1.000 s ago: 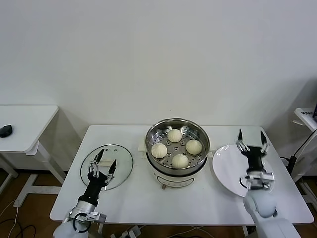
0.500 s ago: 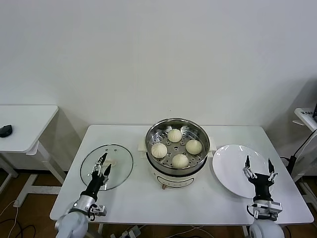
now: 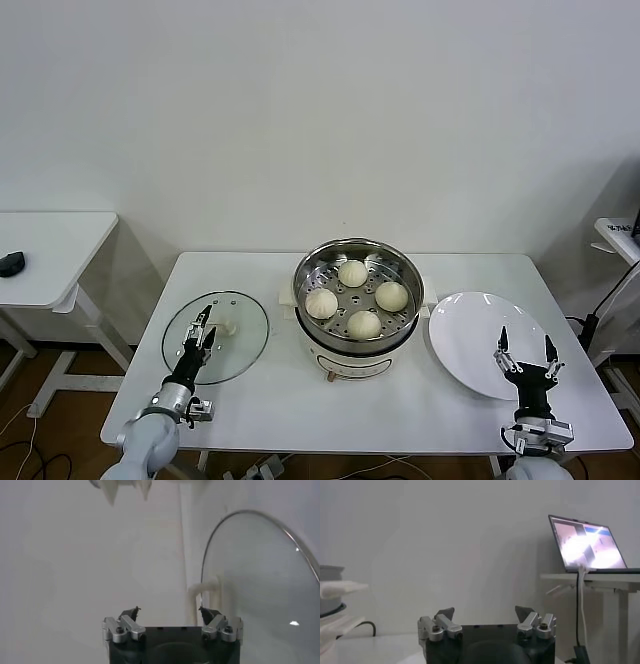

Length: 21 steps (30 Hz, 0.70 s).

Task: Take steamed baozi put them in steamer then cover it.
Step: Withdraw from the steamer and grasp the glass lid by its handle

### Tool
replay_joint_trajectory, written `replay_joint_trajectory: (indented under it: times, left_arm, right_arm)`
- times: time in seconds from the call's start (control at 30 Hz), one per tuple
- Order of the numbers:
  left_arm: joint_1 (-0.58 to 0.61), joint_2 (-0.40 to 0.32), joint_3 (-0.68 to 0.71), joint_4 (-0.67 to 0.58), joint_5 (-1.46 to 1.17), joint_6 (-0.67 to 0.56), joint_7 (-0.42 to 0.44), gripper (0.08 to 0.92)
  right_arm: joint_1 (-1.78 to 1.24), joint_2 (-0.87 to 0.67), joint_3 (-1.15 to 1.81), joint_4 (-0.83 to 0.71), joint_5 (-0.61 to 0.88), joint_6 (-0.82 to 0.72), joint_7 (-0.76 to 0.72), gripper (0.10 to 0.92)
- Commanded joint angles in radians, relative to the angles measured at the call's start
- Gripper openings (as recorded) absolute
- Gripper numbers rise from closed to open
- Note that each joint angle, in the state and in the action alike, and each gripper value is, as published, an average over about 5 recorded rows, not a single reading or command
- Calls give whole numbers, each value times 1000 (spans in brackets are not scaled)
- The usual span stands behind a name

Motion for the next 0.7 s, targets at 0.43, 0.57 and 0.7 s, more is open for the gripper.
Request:
replay_joint_trajectory:
  times: [0.43, 0.57, 0.7]
  left_arm:
    - [-112, -47, 26, 129, -12, 5, -56, 823]
    - [-114, -45, 27, 138, -17, 4, -50, 805]
    - [-110, -43, 29, 143, -29, 3, -41, 714]
  right_arm:
    - [-9, 13, 16, -17, -14, 5, -8, 823]
    - [-10, 10, 20, -18, -16, 6, -9, 823]
    - [-6, 6, 24, -18, -18, 6, -9, 823]
